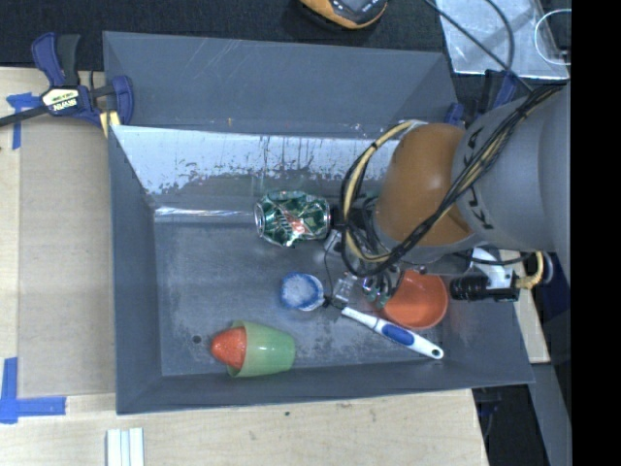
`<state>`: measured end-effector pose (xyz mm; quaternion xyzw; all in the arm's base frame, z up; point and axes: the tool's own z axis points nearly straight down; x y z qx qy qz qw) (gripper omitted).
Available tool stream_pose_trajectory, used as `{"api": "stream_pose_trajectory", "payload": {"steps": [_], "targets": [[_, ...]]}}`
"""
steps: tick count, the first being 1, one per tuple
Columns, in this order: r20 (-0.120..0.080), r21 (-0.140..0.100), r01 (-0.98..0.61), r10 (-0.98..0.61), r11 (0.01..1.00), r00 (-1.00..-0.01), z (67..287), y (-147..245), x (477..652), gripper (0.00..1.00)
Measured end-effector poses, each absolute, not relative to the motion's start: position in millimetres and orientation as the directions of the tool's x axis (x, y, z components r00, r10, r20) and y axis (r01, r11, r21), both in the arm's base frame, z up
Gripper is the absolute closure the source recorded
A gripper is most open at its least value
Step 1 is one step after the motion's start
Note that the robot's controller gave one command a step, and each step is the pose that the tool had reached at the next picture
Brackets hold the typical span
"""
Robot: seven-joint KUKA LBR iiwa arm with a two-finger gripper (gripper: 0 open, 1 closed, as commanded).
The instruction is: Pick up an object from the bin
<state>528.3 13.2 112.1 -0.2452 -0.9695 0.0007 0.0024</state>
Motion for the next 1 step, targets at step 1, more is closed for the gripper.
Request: {"api": "stream_pose_trajectory", "payload": {"steps": [1], "targets": [[-0.001,0.001,0.374,0.374,0.927,-0.927,69.3,25.6,548.1,0.00]]}}
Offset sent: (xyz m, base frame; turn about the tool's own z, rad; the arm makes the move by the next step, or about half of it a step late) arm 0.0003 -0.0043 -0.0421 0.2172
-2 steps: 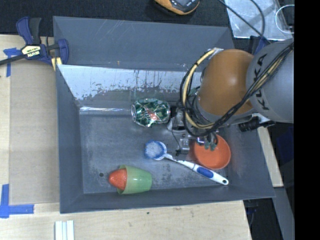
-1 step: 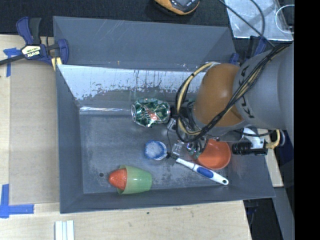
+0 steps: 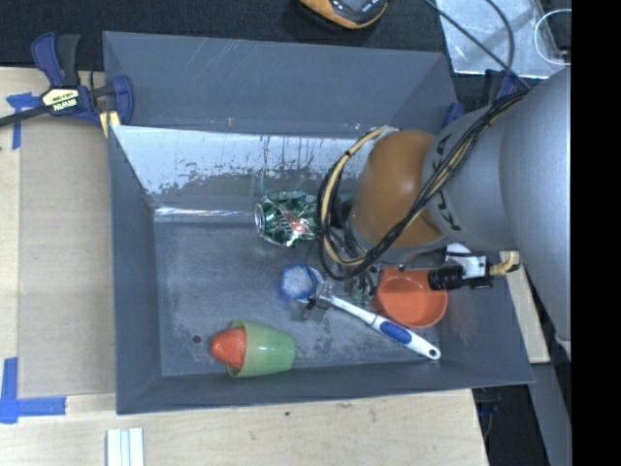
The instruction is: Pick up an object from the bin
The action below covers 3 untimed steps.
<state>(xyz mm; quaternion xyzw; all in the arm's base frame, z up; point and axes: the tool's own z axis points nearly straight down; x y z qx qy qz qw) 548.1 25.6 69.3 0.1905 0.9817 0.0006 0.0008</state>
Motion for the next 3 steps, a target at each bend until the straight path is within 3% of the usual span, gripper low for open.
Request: {"api": "stream_pose_trajectory", "payload": {"steps": [1,3], "targets": [[0.003,-0.003,0.653,0.653,0.758,-0.758,70.6,8.0,529.2,1.00],[0.002,-0.003,0.652,0.652,0.758,-0.758,72.1,7.9,529.1,1.00]]}}
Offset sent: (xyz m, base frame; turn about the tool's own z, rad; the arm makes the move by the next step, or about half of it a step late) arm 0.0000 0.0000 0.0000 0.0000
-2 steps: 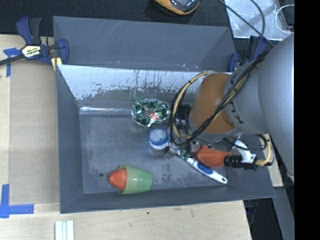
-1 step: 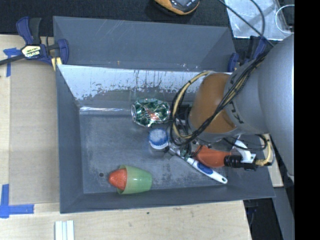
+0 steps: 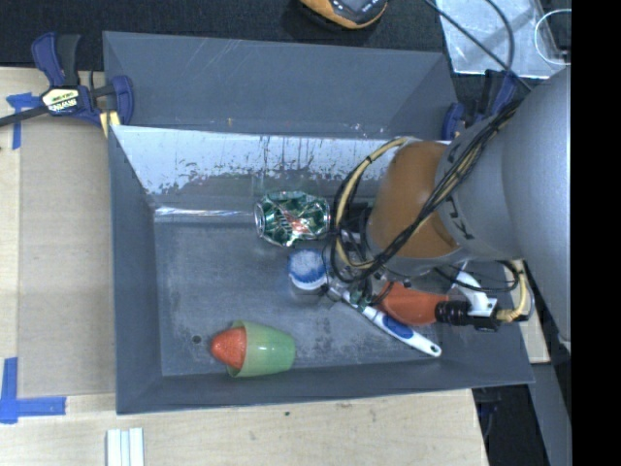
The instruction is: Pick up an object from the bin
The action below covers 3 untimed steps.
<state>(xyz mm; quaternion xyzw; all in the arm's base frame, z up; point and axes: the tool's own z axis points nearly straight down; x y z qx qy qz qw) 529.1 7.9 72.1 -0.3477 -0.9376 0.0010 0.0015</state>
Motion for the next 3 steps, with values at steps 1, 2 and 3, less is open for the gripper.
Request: {"api": "stream_pose_trajectory", "payload": {"steps": [1,2,3], "targets": [[0.002,-0.003,0.652,0.652,0.758,-0.758,76,8,529.0,1.00],[0.004,-0.005,0.651,0.651,0.759,-0.759,84,7,528.3,1.00],[0.002,-0.003,0.651,0.651,0.759,-0.759,96,7,528.6,1.00]]}}
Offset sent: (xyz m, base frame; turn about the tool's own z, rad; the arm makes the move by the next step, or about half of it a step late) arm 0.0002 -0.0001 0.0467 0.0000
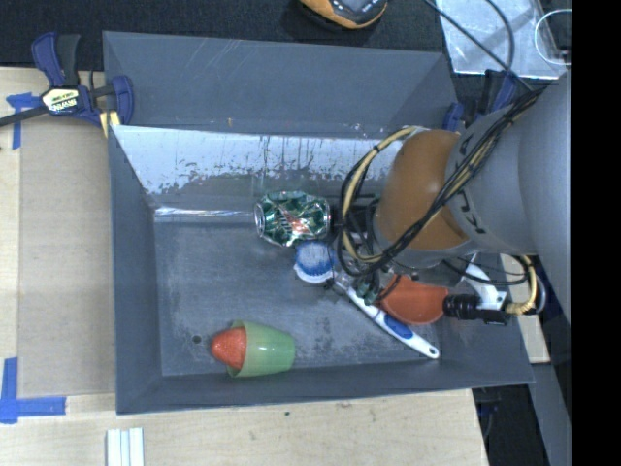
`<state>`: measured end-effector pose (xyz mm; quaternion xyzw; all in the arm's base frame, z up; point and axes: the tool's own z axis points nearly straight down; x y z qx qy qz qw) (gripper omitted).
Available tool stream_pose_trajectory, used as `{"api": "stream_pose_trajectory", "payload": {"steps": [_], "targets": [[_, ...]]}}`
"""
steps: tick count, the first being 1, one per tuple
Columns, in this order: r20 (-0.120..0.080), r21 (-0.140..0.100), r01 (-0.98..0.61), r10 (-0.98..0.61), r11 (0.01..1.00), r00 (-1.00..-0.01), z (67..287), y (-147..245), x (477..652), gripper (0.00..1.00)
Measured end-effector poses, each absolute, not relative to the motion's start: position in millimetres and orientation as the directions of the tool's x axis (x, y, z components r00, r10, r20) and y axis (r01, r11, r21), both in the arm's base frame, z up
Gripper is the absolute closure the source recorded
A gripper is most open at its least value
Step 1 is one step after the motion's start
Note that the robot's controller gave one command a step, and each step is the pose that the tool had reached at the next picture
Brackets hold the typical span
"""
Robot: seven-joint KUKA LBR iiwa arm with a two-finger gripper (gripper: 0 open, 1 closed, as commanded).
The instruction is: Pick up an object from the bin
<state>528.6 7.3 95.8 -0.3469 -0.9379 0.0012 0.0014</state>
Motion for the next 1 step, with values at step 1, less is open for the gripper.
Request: {"api": "stream_pose_trajectory", "payload": {"steps": [1], "targets": [[0.000,-0.002,0.650,0.650,0.760,-0.760,102.2,7.1,529.4,1.00]]}}
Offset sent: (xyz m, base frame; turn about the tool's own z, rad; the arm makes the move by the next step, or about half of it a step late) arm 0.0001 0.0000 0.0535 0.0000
